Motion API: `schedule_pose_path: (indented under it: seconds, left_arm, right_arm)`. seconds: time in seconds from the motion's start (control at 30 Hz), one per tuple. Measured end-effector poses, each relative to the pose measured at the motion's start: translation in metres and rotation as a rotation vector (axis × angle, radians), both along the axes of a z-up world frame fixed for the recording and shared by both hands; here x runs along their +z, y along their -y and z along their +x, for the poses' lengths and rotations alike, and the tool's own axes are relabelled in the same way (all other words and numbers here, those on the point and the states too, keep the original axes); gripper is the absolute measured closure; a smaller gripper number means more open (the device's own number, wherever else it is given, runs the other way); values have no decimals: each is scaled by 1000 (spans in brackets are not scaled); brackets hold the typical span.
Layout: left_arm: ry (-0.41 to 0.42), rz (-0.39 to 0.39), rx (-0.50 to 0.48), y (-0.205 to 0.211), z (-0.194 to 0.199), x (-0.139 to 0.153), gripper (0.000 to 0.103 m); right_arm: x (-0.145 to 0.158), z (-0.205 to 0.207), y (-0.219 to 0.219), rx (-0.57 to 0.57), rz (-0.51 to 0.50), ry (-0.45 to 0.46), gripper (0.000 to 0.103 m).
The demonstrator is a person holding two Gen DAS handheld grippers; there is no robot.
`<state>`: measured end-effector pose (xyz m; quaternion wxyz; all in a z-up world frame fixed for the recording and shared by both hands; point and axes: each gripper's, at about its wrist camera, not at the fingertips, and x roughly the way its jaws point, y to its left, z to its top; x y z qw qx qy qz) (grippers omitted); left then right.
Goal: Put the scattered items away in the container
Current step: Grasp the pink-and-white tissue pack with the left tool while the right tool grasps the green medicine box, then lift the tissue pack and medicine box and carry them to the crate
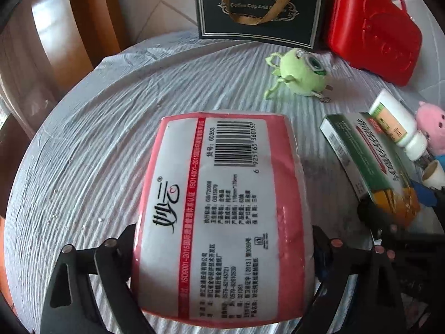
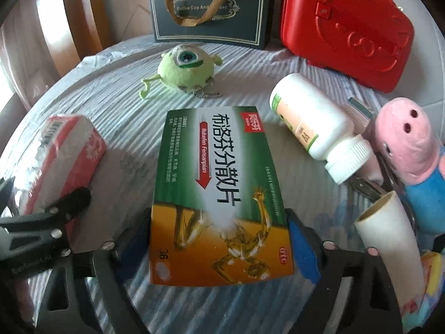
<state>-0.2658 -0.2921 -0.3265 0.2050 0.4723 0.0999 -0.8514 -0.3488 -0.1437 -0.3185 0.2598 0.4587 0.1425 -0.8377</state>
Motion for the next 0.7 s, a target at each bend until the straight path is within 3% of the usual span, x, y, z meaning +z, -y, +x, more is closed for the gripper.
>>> schedule_pose_path:
  seconds: [0.23,0.7]
  left_arm:
    - [-29,-1,12,-12,28,18,12]
    - [-174,-52,37,-68,89,119,12]
  right_arm:
    - [22,26,-12,10,-17,-31,15]
    - [129,94,-62,69,-72,-210,16]
